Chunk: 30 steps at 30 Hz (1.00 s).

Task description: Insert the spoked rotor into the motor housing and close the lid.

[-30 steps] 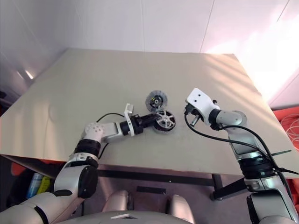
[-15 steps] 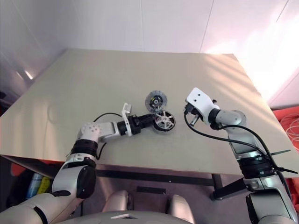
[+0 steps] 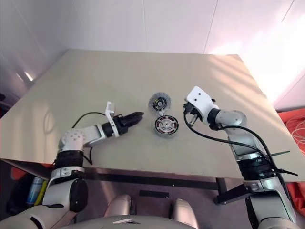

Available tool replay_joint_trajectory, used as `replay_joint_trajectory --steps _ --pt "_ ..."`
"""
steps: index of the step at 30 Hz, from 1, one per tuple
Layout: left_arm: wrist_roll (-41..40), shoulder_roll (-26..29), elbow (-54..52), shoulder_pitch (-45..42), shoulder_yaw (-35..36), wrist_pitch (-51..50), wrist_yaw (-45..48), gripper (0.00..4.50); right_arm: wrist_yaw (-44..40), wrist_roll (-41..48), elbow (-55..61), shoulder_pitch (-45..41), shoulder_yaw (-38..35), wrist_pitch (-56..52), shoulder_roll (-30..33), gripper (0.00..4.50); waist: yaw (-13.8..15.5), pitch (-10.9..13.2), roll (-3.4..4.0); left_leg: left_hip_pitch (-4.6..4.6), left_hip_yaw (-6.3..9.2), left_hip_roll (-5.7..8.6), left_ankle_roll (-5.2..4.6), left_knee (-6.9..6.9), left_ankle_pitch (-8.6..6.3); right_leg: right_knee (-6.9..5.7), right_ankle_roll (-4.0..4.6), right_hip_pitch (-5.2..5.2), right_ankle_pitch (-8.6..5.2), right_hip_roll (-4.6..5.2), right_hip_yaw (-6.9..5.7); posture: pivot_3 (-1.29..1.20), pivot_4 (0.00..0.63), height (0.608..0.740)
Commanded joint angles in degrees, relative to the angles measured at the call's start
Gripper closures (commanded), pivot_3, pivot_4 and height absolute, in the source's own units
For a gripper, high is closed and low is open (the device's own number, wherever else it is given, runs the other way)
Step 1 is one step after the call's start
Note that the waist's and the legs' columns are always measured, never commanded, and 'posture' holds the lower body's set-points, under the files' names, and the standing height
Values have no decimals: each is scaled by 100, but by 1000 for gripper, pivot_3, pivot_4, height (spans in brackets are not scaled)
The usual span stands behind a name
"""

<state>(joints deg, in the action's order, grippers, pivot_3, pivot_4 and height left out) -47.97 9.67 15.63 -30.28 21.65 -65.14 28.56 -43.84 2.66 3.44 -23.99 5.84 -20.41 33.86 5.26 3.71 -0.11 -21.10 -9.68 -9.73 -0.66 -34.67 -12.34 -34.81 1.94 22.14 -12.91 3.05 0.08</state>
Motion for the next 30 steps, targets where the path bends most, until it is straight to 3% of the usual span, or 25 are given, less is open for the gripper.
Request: replay_joint_trajectory --steps 1,5,8,19,30 --pt "486 443 -887 84 -434 764 201 2510 -14 177 383 -74 119 -175 -220 4398 2 0 0 -1 1 -1 1 1 0 0 0 0 0 0 0 0 0 740" --pt "1139 1046 -1383 225 -1148 1454 529 2510 38 46 218 54 482 -277 -497 4398 12 0 1 0 1 2 6 3 3 1 -1 0 0 1 0 0 0 740" --pt "1317 1180 -1512 274 -1349 1705 589 2510 10 41 169 108 639 -284 -585 4398 25 1 2 -2 1 5 17 3 9 2 -1 -1 0 2 0 0 0 740" --pt "1351 957 -1727 520 -1455 1855 408 2510 134 -173 -965 253 824 98 -801 4398 -13 0 2 7 0 2 37 9 20 -4 -1 0 0 -1 1 0 0 740" --pt "1372 903 -1572 501 -1463 1938 406 2510 57 32 -673 -148 485 145 -636 4398 -1 0 2 15 0 3 48 9 28 -5 -2 -5 1 2 0 0 0 740"
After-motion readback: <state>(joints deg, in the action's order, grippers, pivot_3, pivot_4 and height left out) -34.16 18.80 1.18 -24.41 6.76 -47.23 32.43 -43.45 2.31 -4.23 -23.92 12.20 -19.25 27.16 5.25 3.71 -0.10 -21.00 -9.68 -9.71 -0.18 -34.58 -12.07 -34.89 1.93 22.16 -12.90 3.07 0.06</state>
